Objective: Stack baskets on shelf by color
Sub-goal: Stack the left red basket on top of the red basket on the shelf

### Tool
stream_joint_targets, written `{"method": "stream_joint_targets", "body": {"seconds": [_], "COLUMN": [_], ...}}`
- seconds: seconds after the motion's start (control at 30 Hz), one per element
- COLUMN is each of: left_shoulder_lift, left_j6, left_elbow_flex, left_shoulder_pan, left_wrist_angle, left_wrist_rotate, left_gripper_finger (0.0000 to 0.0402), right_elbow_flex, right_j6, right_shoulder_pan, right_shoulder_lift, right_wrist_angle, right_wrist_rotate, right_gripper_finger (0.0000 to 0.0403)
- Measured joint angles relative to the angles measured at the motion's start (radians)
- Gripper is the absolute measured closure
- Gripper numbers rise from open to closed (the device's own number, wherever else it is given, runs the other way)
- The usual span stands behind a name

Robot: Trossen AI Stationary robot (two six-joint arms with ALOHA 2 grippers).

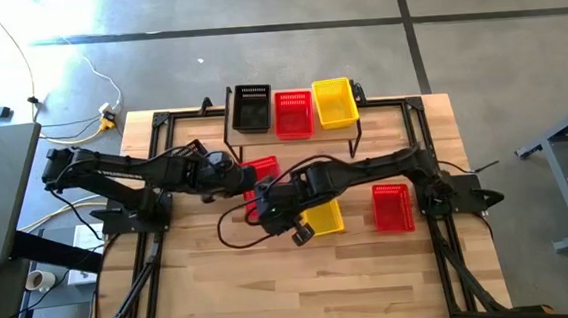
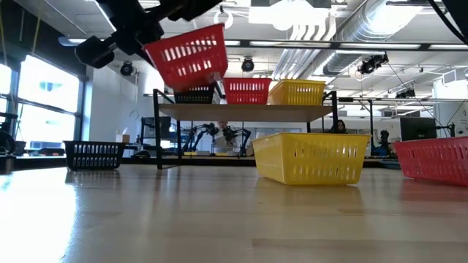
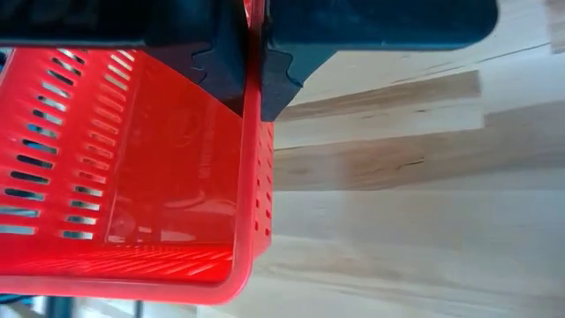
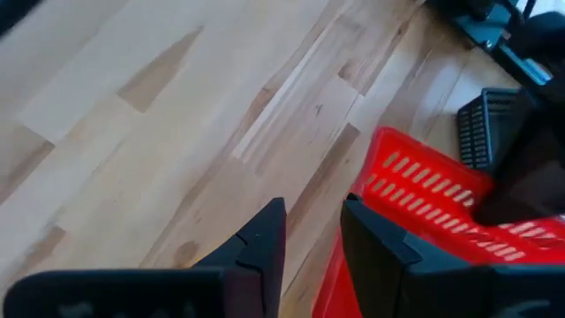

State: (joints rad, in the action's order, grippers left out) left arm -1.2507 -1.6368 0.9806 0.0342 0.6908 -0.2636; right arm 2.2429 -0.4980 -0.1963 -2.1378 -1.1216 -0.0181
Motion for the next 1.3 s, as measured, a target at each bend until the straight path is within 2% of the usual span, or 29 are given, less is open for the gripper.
{"method": "stream_joint_targets", "body": {"seconds": [0.2,0.43,0.83,0.9,1.07,1.2,1.3], "left_shoulder_lift": [0.000,0.000,0.006,0.006,0.005,0.005,0.005], "left_j6": [0.042,0.043,0.085,0.088,0.096,0.105,0.136], "left_elbow_flex": [0.000,-0.001,-0.002,-0.002,-0.002,-0.002,-0.002], "left_shoulder_pan": [0.013,0.013,0.027,0.035,0.038,0.038,0.037], "left_wrist_angle": [-0.053,-0.064,-0.154,-0.155,-0.144,-0.142,-0.141], "left_wrist_rotate": [0.032,0.032,0.041,0.043,0.050,0.033,0.028], "left_gripper_finger": [0.0401,0.0401,0.0401,0.0401,0.0400,0.0386,0.0366], "right_elbow_flex": [0.000,0.000,0.000,0.000,0.000,0.000,0.000], "right_j6": [0.000,0.048,0.080,0.079,0.080,0.099,0.109], "right_shoulder_pan": [0.000,0.022,0.033,0.033,0.033,0.033,0.033], "right_shoulder_lift": [-0.025,-0.023,-0.028,-0.028,-0.028,-0.028,-0.028], "right_wrist_angle": [-0.007,-0.031,-0.118,-0.119,-0.135,-0.141,-0.151], "right_wrist_rotate": [-0.148,-0.098,-0.115,-0.127,-0.120,-0.127,-0.127], "right_gripper_finger": [0.0304,0.0304,0.0306,0.0320,0.0392,0.0388,0.0400]}}
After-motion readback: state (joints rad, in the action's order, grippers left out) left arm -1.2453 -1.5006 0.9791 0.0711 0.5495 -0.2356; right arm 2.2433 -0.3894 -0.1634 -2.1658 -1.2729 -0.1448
